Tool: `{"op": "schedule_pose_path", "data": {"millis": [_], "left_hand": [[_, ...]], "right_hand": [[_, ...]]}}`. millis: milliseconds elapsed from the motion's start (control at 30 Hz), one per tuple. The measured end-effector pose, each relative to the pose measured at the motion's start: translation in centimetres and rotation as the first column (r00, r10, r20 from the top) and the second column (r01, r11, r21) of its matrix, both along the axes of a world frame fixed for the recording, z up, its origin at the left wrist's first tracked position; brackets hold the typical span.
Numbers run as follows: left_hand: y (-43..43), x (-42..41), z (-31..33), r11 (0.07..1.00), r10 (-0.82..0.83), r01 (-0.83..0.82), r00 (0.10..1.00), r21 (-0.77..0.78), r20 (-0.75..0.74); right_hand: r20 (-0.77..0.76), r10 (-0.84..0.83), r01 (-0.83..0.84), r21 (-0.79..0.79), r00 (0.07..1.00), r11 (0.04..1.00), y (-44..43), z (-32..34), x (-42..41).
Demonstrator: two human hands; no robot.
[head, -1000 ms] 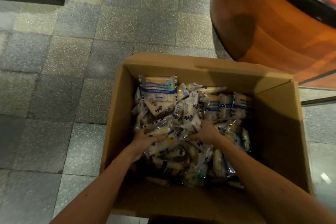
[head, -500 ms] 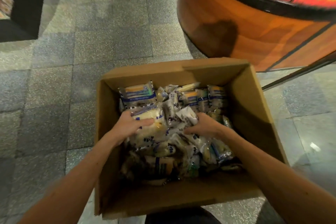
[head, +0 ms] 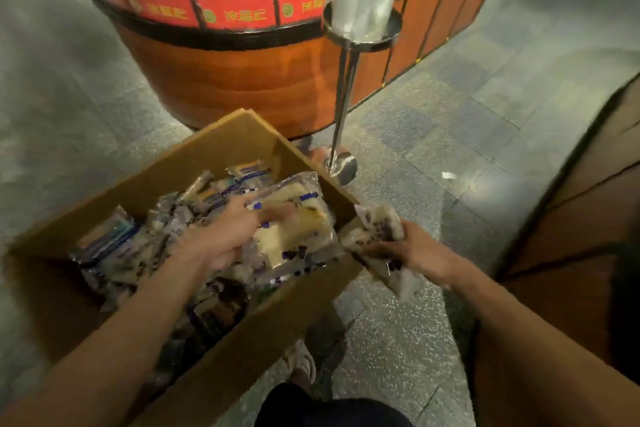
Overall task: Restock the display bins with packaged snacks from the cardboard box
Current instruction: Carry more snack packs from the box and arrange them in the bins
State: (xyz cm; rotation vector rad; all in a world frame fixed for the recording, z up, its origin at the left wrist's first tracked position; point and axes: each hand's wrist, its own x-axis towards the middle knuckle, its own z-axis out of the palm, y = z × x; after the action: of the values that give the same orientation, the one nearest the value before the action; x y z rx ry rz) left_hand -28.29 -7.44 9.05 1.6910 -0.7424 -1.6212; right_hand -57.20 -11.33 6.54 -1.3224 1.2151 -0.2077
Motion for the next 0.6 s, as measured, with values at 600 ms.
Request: {"op": "schedule_pose_path", "data": {"millis": [600], "left_hand": [[5.6,-43.5,7.4,0.722,-0.684,0.687,0.693,-0.075,-0.228]], "right_hand": [[0.297,-0.837,0.887,-0.108,0.460,0.450,22.1,6.5,-33.6]]}}
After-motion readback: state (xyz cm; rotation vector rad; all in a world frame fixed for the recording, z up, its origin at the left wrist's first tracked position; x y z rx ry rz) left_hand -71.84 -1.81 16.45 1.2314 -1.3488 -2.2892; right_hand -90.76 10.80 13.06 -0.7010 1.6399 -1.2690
